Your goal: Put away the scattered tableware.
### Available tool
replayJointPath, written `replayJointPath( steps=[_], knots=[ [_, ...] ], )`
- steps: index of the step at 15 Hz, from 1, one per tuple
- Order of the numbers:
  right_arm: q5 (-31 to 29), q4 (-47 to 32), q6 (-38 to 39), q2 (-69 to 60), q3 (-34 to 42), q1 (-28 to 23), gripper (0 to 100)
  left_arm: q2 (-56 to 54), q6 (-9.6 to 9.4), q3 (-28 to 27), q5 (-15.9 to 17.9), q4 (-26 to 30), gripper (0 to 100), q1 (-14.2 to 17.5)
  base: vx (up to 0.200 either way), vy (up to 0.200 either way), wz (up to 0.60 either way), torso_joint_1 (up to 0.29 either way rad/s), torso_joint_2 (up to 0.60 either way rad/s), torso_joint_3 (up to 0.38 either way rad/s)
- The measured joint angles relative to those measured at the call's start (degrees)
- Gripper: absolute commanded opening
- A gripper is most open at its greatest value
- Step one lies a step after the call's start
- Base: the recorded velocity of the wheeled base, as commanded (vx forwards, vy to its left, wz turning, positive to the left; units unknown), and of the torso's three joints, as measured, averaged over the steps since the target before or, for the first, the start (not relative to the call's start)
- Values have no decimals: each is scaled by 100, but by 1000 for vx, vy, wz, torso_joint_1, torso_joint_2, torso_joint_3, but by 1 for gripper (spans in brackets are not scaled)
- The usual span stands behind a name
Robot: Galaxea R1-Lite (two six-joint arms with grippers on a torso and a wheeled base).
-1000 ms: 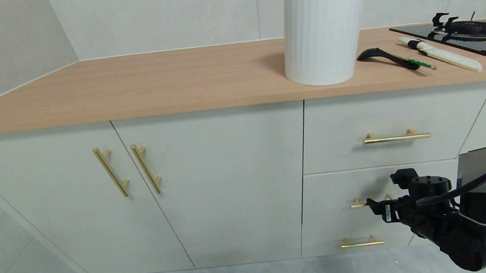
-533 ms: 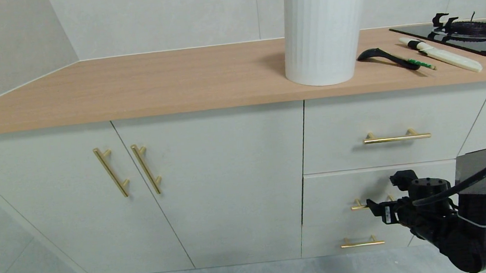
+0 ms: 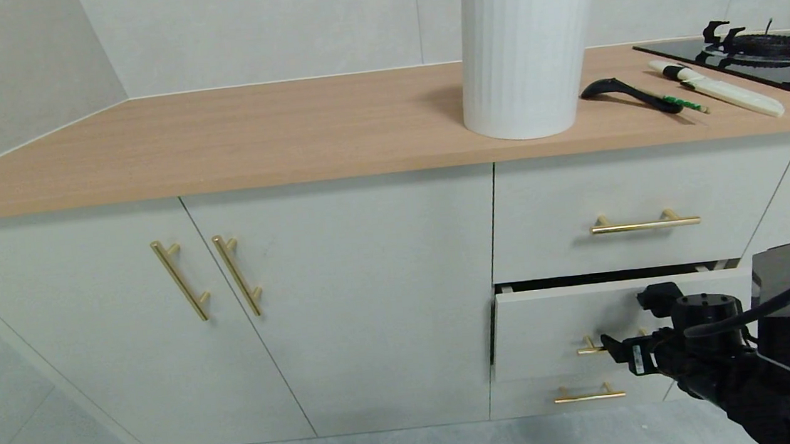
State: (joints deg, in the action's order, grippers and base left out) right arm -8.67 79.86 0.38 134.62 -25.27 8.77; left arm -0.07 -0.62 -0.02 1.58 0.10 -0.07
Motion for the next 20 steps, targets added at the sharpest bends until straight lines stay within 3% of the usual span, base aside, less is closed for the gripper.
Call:
replayJointPath(
  steps=[5, 10, 14, 17, 20],
  knots=[
    [126, -766, -467, -918, 468, 33, 100, 0, 2, 0, 0, 0, 100, -2, 0, 0, 0, 0, 0, 0],
    [457, -2821, -478, -2727, 405, 184, 100, 0, 0, 2, 7, -2, 100, 0, 0, 0, 0, 0, 0, 0],
    [599, -4504, -458, -3945, -405, 330, 100, 0, 0, 2, 2, 0, 100, -4, 0, 0, 0, 0, 0, 0],
    [605, -4860, -428, -4030, -1086, 306, 100, 0, 0, 2, 0, 0, 100, -2, 0, 0, 0, 0, 0, 0],
    [591, -4645, -267, -3735, -1211, 294, 100, 0, 2, 2, 2, 0, 100, -2, 0, 0, 0, 0, 0, 0]
  ],
)
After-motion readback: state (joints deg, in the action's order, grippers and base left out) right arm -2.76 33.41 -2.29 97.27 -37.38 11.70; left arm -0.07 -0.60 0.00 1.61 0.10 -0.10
